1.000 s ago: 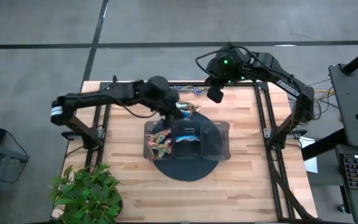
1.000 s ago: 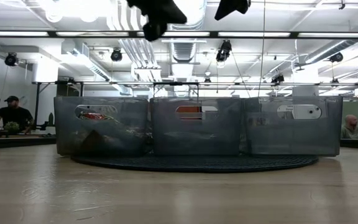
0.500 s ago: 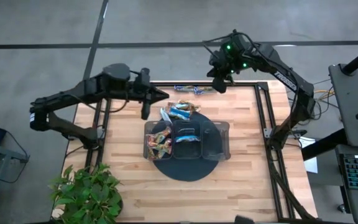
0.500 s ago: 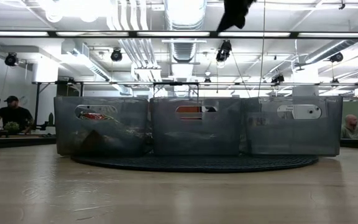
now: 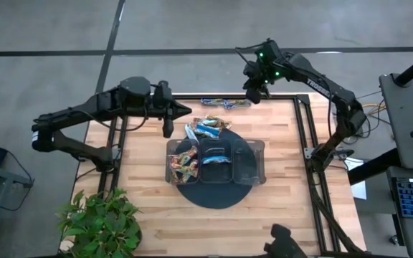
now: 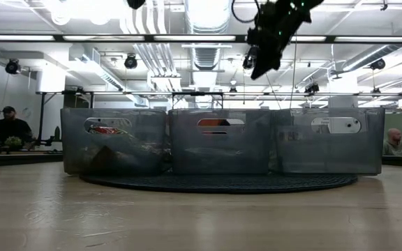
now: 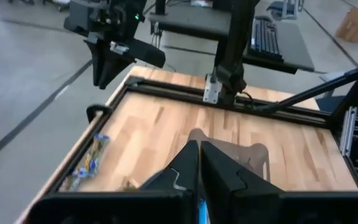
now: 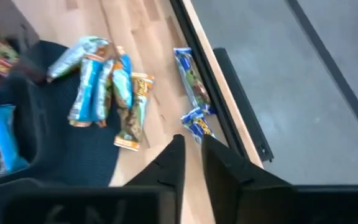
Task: Pick and place Granola Bars by type
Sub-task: Put the blue granola bar into the middle black bin
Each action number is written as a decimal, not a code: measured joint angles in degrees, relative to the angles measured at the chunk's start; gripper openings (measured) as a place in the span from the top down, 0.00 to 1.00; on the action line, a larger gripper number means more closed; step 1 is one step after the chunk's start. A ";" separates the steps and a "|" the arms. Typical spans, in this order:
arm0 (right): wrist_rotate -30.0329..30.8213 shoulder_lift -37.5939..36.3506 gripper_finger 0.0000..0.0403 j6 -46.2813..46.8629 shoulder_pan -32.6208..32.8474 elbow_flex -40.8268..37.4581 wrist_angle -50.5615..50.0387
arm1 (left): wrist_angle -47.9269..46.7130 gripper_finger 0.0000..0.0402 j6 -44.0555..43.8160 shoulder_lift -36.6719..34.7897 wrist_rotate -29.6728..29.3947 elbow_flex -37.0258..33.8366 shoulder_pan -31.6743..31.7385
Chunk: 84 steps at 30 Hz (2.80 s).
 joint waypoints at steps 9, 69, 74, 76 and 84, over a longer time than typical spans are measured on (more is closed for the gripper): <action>0.73 0.00 0.55 0.75 -0.40 -8.67 6.07 | -0.54 1.00 -2.25 -0.07 -1.31 -0.95 0.00; 6.54 34.53 0.42 -27.85 -0.94 10.43 -1.18 | -6.74 1.00 -2.40 -0.33 -5.35 -0.93 0.85; 7.33 34.53 0.42 -27.68 -0.94 8.65 0.42 | -6.74 1.00 -2.43 -0.33 -5.40 -0.95 0.85; 7.47 34.51 0.42 -27.68 -0.92 7.72 1.18 | -6.74 1.00 -2.43 -0.33 -5.42 -0.95 0.85; 8.40 34.51 0.43 -26.76 -0.94 4.41 4.96 | -6.74 1.00 -2.43 -0.33 -5.46 -0.98 0.85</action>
